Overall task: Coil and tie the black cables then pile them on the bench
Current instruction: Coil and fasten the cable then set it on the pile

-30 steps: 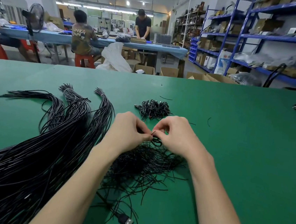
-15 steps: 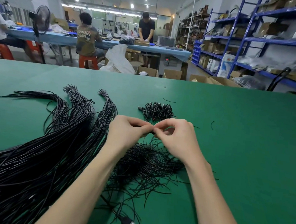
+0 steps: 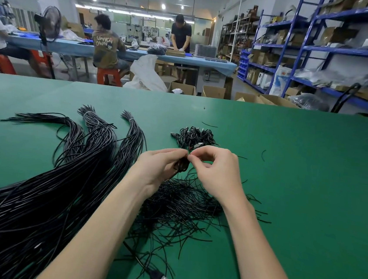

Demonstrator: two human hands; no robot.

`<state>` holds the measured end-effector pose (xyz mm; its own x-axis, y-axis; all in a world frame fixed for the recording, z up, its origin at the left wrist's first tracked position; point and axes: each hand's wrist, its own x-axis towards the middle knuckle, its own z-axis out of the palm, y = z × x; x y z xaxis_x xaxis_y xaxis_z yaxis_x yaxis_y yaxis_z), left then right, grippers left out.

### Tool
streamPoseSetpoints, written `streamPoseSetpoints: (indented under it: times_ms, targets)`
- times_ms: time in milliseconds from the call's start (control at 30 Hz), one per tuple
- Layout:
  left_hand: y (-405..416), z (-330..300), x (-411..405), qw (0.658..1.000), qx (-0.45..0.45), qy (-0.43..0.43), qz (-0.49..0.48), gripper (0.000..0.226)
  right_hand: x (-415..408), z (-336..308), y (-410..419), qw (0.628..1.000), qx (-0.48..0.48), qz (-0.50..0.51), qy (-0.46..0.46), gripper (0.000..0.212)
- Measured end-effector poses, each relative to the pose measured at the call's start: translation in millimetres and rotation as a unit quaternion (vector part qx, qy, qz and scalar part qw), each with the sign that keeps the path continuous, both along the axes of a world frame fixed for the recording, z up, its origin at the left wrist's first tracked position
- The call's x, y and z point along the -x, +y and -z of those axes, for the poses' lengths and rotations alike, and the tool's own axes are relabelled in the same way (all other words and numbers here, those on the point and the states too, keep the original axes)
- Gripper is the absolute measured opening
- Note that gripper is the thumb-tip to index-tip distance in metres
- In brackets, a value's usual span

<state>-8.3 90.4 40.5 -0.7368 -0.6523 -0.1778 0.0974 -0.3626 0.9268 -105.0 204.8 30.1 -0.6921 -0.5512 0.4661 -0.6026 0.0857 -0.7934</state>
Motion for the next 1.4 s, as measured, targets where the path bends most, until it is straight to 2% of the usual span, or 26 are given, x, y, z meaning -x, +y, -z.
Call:
streamPoseSetpoints:
  times_ms: [100,200,267,333,433,533,633,700,767,833,900,967,1067,1100,1133,1167,1200,1233,1267,1300,1333,1367,1400]
  targets:
    - [0.6,-0.5,-2.9,0.993,-0.113,0.014,0.017,0.008,1.1,-1.3,1.3,1.000,0.008,-0.018,-0.001,0.012]
    - [-2.3,2.2,-6.7,0.980,-0.184,0.002,0.073,0.024,0.7,-0.6,4.5,0.998,0.031,-0.045,0.001,0.015]
    - [-4.0,3.8,-9.4,0.976,-0.180,-0.011,0.119,0.025,1.3,-1.0,7.0,0.997,0.042,-0.055,0.018,0.016]
    - [-6.7,5.2,-11.2,0.975,-0.166,-0.017,0.150,0.015,2.6,-2.9,8.1,0.997,0.043,-0.066,0.028,0.016]
    - [-8.9,7.5,-11.6,0.974,-0.155,-0.019,0.162,0.011,2.9,-3.1,8.2,0.997,0.034,-0.061,0.028,0.018]
    - [-9.4,11.3,-9.5,0.983,-0.127,-0.003,0.136,0.028,2.1,-0.4,7.7,0.999,0.033,-0.037,0.019,0.014]
    - [-9.1,10.6,-7.7,0.993,-0.016,0.031,0.111,0.048,5.6,-1.0,9.7,0.999,0.022,-0.037,-0.034,0.011]
    - [-8.7,7.6,-9.0,0.990,0.116,0.025,0.082,0.046,8.8,-3.8,11.9,0.992,0.012,-0.066,-0.102,0.012]
    - [-8.2,7.2,-10.3,0.966,0.253,0.023,0.048,0.034,10.7,-5.3,14.4,0.977,0.024,-0.099,-0.188,0.016]
    - [-7.4,7.5,-10.9,0.940,0.336,0.051,0.032,0.022,10.0,-5.4,14.1,0.947,0.054,-0.132,-0.287,0.014]
    - [-3.8,6.8,-10.6,0.915,0.394,0.082,0.018,0.017,10.1,-4.1,13.4,0.895,0.095,-0.169,-0.401,0.010]
    - [-1.4,4.6,-11.2,0.875,0.473,0.107,-0.006,0.019,10.4,-1.8,12.4,0.833,0.125,-0.200,-0.500,0.010]
    - [-6.4,1.8,-13.8,0.769,0.624,0.133,-0.037,0.018,6.4,2.4,10.5,0.753,0.152,-0.229,-0.598,0.013]
    - [-8.6,2.5,-14.5,0.743,0.655,0.132,-0.039,0.019,4.1,2.6,9.3,0.746,0.155,-0.231,-0.605,0.013]
    - [-10.7,3.9,-14.5,0.736,0.664,0.121,-0.040,0.018,2.7,2.6,8.1,0.766,0.149,-0.217,-0.587,0.013]
    - [-12.0,5.4,-13.9,0.750,0.653,0.098,-0.045,0.018,2.3,2.6,6.8,0.811,0.133,-0.185,-0.539,0.012]
    - [-13.0,7.0,-13.5,0.781,0.618,0.070,-0.052,0.017,2.8,2.5,5.3,0.868,0.112,-0.142,-0.462,0.012]
    - [-13.8,7.6,-13.0,0.830,0.553,0.043,-0.052,0.016,3.2,2.0,3.9,0.920,0.094,-0.102,-0.367,0.012]
    - [-15.1,6.8,-12.2,0.895,0.445,0.023,-0.032,0.014,3.8,1.6,3.3,0.955,0.083,-0.074,-0.273,0.010]
    - [-16.7,4.6,-11.7,0.953,0.303,0.010,0.010,0.013,3.7,1.5,2.8,0.976,0.079,-0.057,-0.194,0.008]
    - [-19.3,3.2,-11.9,0.983,0.174,-0.003,0.061,0.018,3.2,2.5,2.1,0.988,0.075,-0.048,-0.128,0.008]
    - [-22.1,2.8,-12.4,0.989,0.098,-0.016,0.106,0.027,2.5,4.1,1.7,0.994,0.070,-0.043,-0.072,0.009]
    - [-23.9,3.7,-12.2,0.988,0.074,-0.023,0.137,0.036,1.9,6.2,1.8,0.997,0.062,-0.041,-0.028,0.010]
